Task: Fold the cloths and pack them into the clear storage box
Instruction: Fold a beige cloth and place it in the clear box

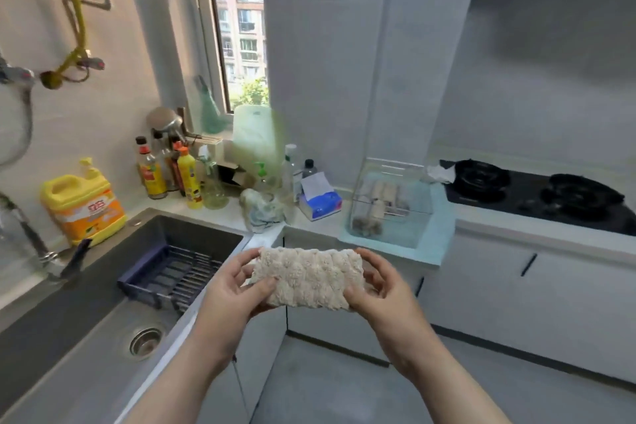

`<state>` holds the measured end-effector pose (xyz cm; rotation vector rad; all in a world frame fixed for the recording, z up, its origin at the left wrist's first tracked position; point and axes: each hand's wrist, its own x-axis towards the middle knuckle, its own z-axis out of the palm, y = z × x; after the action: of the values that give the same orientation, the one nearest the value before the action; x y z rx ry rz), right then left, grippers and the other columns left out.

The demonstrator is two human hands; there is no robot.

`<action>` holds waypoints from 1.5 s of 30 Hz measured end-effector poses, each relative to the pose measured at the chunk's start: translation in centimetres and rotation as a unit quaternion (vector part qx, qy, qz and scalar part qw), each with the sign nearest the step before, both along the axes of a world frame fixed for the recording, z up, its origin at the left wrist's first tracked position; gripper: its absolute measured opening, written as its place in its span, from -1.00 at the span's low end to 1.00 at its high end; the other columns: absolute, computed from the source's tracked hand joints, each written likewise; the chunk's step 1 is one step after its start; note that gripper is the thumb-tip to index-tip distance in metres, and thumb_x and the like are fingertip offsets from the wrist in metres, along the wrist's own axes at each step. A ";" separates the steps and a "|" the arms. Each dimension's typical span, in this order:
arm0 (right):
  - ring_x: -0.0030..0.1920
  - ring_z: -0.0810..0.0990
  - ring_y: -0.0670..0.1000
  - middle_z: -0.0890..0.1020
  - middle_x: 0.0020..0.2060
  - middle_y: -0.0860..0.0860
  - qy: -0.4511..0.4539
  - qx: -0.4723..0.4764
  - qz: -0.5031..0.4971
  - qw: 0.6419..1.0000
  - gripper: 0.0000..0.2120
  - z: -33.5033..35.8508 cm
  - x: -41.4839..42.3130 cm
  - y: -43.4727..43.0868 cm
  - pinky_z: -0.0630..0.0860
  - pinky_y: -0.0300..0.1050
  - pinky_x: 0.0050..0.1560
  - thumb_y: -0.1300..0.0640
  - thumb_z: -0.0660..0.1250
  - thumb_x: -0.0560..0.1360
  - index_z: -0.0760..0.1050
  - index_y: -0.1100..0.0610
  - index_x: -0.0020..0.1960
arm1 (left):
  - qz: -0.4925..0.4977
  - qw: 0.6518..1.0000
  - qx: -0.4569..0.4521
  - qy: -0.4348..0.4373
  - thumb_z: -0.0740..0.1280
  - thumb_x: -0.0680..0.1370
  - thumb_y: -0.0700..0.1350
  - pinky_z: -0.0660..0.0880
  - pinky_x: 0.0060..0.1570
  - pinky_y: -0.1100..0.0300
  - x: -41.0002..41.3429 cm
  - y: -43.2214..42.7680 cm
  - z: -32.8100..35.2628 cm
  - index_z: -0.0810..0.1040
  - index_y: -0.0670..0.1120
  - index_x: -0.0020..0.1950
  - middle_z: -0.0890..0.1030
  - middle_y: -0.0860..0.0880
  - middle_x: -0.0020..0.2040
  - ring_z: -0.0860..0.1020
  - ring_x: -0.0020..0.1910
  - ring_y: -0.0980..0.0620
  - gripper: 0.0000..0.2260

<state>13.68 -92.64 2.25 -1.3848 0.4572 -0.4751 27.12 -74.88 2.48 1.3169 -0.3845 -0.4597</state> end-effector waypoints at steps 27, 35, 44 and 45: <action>0.12 0.64 0.19 0.68 0.07 0.20 -0.074 0.371 -0.280 0.882 -0.75 -1.6 21.9 -37.8 0.52 0.19 0.21 0.11 0.19 0.64 0.51 0.21 0.21 | -0.178 0.972 0.137 -0.068 0.44 0.42 -0.39 0.56 -0.07 0.21 21.7 -44.5 -2.8 0.48 -0.12 0.05 0.66 -0.05 -0.01 0.65 -0.11 0.14 -0.69; -0.14 0.68 0.16 0.70 -0.15 0.17 0.096 0.307 -0.310 0.895 -0.66 -3.8 27.8 -47.1 0.61 -0.03 -0.22 -0.03 0.23 0.60 0.58 0.24 -0.01 | -0.263 0.881 0.305 -0.248 0.51 0.32 -0.09 0.48 -0.28 0.21 22.8 -51.1 -6.7 0.42 -0.08 -0.21 0.53 0.06 -0.29 0.45 -0.35 0.18 -0.73; -0.27 0.62 0.06 0.64 -0.30 0.05 0.093 0.310 -0.310 0.894 -0.78 -6.1 27.2 -53.8 0.56 -0.07 -0.25 0.03 0.18 0.63 0.54 0.13 -0.01 | -0.532 0.579 0.447 -0.425 0.15 0.62 -0.13 0.15 0.40 0.24 27.6 -56.1 -11.7 0.42 0.11 0.35 0.30 0.14 0.49 0.26 0.46 0.15 -0.67; -0.29 0.62 0.08 0.64 -0.33 0.07 0.093 0.335 -0.314 0.883 -0.76 -6.4 27.2 -53.8 0.56 -0.06 -0.25 0.04 0.17 0.62 0.53 0.15 -0.05 | -0.564 0.532 0.456 -0.437 0.14 0.62 -0.09 0.15 0.42 0.16 27.8 -57.0 -12.4 0.34 0.07 0.45 0.25 0.09 0.52 0.24 0.48 0.08 -0.62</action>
<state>40.90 -146.45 -4.16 -0.5820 1.1288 -0.6276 54.87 -131.85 -9.91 2.1584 -2.1904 -1.1565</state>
